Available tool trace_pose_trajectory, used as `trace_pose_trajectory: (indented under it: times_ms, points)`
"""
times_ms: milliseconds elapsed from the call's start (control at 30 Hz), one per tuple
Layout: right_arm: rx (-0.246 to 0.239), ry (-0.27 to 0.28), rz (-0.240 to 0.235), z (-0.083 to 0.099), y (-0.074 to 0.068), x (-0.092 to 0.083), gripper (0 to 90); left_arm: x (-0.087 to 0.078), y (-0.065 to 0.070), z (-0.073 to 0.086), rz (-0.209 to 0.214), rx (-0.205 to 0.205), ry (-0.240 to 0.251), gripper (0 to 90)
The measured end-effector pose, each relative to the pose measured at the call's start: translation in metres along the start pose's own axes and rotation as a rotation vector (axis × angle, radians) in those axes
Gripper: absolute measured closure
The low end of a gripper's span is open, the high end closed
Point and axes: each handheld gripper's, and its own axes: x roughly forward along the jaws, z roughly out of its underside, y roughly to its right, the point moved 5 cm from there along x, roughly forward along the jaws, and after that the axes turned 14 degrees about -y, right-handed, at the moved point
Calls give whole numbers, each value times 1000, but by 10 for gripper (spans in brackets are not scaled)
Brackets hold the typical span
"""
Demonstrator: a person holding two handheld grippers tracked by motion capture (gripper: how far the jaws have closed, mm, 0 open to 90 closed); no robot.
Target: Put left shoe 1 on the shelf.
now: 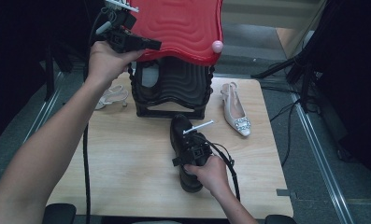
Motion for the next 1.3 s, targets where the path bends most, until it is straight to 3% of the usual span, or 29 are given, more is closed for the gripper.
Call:
trace_pose_trajectory:
  times_ms: [100, 300, 467, 633, 767, 967, 1100, 1233, 1300]
  points:
    - [-11, 4, -2, 0, 0, 1, 687, 6, -2, -3, -9, -14, -3, 900]
    - [-4, 6, -1, 0, 1, 1, 702, 13, 2, -8, -17, 5, -17, 899]
    - [15, -7, -10, 0, 4, -2, 815, 15, 4, -9, -22, 19, -18, 899]
    - [31, 1, -20, 1, 6, -7, 848, 13, 3, -10, -48, 16, -10, 897]
    - [49, 12, -44, 4, 9, -19, 870, 12, -3, -10, -46, 1, -16, 896]
    - [52, 34, -52, 6, 13, -31, 876, 13, 0, -12, -52, 4, -21, 889]
    - [46, 87, -42, 5, 13, -46, 880, 13, 0, -12, -54, 6, -24, 885]
    - [38, 122, -103, 3, 9, -62, 881, 13, -1, -12, -52, 4, -25, 878]
    - [20, 130, -108, 3, 3, -67, 881, 13, -1, -12, -52, 5, -29, 876]
